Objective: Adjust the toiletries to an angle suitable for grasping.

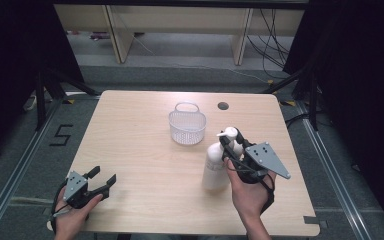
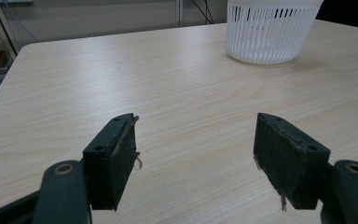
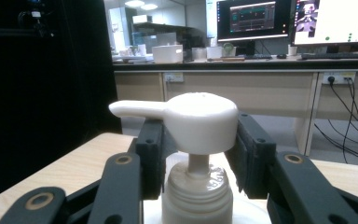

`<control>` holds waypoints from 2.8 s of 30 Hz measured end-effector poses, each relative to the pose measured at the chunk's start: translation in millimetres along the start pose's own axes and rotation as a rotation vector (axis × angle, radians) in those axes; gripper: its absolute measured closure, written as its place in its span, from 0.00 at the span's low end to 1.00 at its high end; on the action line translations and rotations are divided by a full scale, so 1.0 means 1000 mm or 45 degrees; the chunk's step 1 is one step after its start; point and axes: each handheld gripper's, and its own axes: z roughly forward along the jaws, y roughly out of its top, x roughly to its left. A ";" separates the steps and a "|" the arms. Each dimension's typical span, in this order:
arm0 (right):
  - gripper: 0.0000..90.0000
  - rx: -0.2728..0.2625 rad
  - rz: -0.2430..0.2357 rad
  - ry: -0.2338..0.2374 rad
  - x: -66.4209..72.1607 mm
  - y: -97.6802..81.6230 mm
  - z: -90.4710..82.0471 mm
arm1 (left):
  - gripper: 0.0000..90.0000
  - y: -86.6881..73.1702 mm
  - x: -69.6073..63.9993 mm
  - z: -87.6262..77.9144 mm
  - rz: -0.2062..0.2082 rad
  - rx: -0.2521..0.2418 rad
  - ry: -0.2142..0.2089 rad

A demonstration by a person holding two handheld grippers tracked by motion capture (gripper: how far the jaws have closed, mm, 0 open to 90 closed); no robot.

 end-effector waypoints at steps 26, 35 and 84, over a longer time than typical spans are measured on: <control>0.67 0.000 -0.049 -0.015 0.001 0.017 0.030 | 0.33 0.000 0.000 -0.001 0.009 0.011 0.003; 0.67 -0.007 -0.032 -0.009 0.003 0.020 0.039 | 0.33 0.000 -0.001 -0.001 0.011 0.013 0.003; 0.67 -0.045 -0.070 -0.030 0.020 0.052 0.085 | 0.33 0.000 0.000 -0.001 0.012 0.008 -0.004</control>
